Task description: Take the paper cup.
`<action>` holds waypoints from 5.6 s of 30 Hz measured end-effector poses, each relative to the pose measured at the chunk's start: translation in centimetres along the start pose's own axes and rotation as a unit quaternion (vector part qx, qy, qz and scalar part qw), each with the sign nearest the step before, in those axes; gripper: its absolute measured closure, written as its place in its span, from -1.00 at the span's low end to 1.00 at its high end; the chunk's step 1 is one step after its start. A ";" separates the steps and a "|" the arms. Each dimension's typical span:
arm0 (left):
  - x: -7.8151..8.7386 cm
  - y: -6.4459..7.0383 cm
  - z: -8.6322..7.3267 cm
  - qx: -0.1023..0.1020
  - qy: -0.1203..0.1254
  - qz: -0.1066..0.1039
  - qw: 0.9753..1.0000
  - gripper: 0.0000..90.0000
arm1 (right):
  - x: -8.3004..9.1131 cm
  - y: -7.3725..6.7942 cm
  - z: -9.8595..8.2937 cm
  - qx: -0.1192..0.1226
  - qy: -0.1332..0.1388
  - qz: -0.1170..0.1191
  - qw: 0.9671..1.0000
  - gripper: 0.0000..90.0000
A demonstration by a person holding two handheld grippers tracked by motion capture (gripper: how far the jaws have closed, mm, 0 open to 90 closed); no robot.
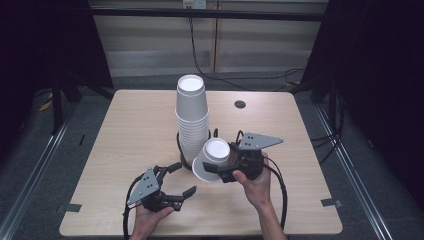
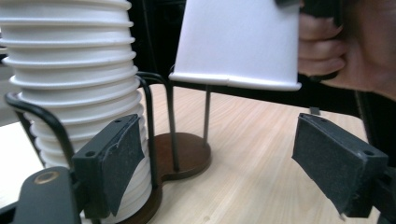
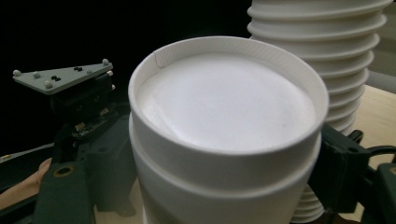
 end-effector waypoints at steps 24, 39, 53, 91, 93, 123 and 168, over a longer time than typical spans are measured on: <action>-1.5 1.1 -0.6 -0.003 -0.008 -0.029 1.000 -0.70 | -2.9 -1.5 -3.4 -0.014 -0.022 0.041 0.999 -0.54; -2.6 1.6 -1.2 0.010 -0.013 -0.036 0.999 -0.77 | -3.9 -2.5 -4.1 -0.022 -0.016 0.060 0.998 -0.54; -2.3 1.3 -1.4 0.000 -0.027 -0.040 0.999 -0.64 | -4.3 -2.5 -4.1 -0.017 -0.013 0.059 0.998 -0.64; -0.2 -1.0 -1.8 -0.028 -0.144 -0.043 0.988 -0.60 | -2.5 -2.2 -4.7 0.001 -0.037 0.055 0.998 -0.71; -0.3 -1.2 -1.8 -0.032 -0.154 -0.044 0.987 -0.60 | -2.5 -2.1 -4.9 0.005 -0.051 0.054 0.997 -0.71; 0.1 -1.2 -2.4 -0.095 -0.285 -0.073 0.951 -0.59 | -2.3 -1.4 -7.1 0.047 -0.222 0.059 0.972 -0.70; -0.4 0.8 -5.0 -0.167 -0.398 -0.122 0.894 -0.59 | -3.0 -1.7 -10.4 0.061 -0.353 0.096 0.929 -0.63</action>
Point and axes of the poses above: each handheld gripper's, and its own axes: x roughly backward along the jaws, z roughly out of its top, y roughly to its right, the point moved 10 cm from there along -x, roughly forward along the jaws, and after that the axes turned 4 degrees about z, right-handed, at the moved point
